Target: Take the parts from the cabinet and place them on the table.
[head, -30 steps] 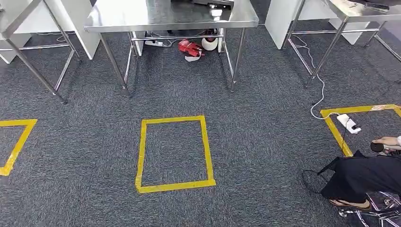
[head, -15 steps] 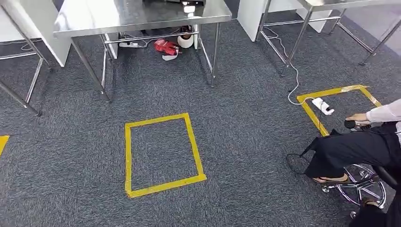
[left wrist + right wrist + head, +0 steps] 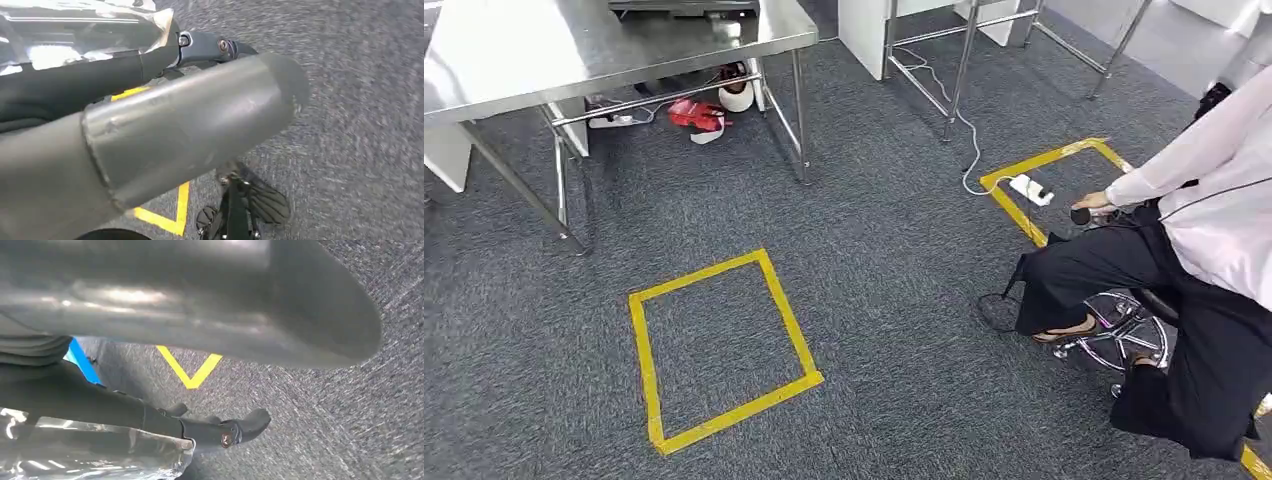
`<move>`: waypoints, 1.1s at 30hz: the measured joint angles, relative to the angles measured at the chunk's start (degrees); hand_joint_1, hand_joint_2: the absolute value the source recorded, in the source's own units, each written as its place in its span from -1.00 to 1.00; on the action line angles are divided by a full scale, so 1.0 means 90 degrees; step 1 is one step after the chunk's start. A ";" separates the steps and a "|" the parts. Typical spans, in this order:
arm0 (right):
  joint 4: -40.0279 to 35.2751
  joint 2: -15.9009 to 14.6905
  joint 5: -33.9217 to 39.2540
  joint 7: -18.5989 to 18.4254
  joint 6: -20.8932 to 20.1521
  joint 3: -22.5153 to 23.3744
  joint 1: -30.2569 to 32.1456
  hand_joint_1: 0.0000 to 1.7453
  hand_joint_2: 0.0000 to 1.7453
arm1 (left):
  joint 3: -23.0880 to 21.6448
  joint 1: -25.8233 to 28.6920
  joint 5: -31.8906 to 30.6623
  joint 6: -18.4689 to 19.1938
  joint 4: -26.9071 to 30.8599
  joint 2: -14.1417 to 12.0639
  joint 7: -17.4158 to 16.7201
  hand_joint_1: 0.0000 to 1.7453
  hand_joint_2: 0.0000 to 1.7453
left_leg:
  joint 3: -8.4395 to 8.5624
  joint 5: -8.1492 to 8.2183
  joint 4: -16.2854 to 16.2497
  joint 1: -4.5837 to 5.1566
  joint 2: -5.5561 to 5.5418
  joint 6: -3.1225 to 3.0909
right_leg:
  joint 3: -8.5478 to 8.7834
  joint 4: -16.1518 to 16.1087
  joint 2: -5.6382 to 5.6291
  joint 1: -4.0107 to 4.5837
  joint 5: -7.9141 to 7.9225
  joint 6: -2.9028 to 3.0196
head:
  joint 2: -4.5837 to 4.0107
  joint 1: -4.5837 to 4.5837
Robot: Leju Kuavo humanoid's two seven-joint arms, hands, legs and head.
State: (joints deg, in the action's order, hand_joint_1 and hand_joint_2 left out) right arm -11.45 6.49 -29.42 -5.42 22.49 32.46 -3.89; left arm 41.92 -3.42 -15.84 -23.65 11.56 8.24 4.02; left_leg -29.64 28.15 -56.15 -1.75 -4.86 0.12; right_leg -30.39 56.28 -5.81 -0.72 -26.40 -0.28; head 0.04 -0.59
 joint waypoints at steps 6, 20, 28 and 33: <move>0.0000 -0.0002 -0.0165 0.0000 -0.0002 -0.0068 0.0025 -1.00 -1.00 | 0.0126 -0.0059 0.0165 -0.0248 0.0002 0.0097 -0.0046 -1.00 -1.00 | -0.0018 -0.0097 0.0052 0.0060 0.0446 -0.0293 | -0.0432 0.0517 0.0384 -0.0003 -0.0278 -0.0165 | 0.0000 -0.0061; -0.0002 -0.0015 -0.0053 -0.0005 0.0090 -0.0102 -0.0006 -1.00 -1.00 | 0.0214 -0.0087 0.0036 0.0015 0.0010 0.0141 0.0075 -1.00 -1.00 | 0.0094 0.0124 -0.0075 0.0118 0.1078 -0.0011 | 0.0067 -0.0151 0.0915 -0.0090 0.0033 -0.0047 | 0.0000 0.0003; 0.0000 0.0024 0.0058 -0.0010 0.0260 0.0015 0.0023 -1.00 -1.00 | 0.0199 -0.0038 -0.0095 0.0185 0.0010 0.0056 0.0078 -1.00 -1.00 | -0.0315 0.0255 -0.0880 0.0012 0.0464 0.0071 | 0.0028 -0.0080 0.0222 -0.0102 0.0065 0.0027 | 0.0000 0.0049; -0.0002 0.0036 0.0051 0.0000 0.0313 0.0051 0.0018 -1.00 -1.00 | 0.0177 -0.0048 -0.0097 0.0202 0.0007 0.0046 0.0088 -1.00 -1.00 | -0.0072 0.0114 -0.0229 0.0058 0.0108 -0.0058 | -0.0212 0.0041 -0.0138 -0.0072 0.0064 -0.0235 | 0.0000 0.0105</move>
State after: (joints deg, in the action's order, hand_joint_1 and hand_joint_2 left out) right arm -11.47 6.82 -28.96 -5.42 25.31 32.92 -3.73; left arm 43.52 -3.85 -16.72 -21.84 11.63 8.66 4.81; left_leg -30.29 29.18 -58.21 -1.23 -3.88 -0.40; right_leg -32.30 56.64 -7.05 -1.37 -25.82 -2.40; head 0.05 0.35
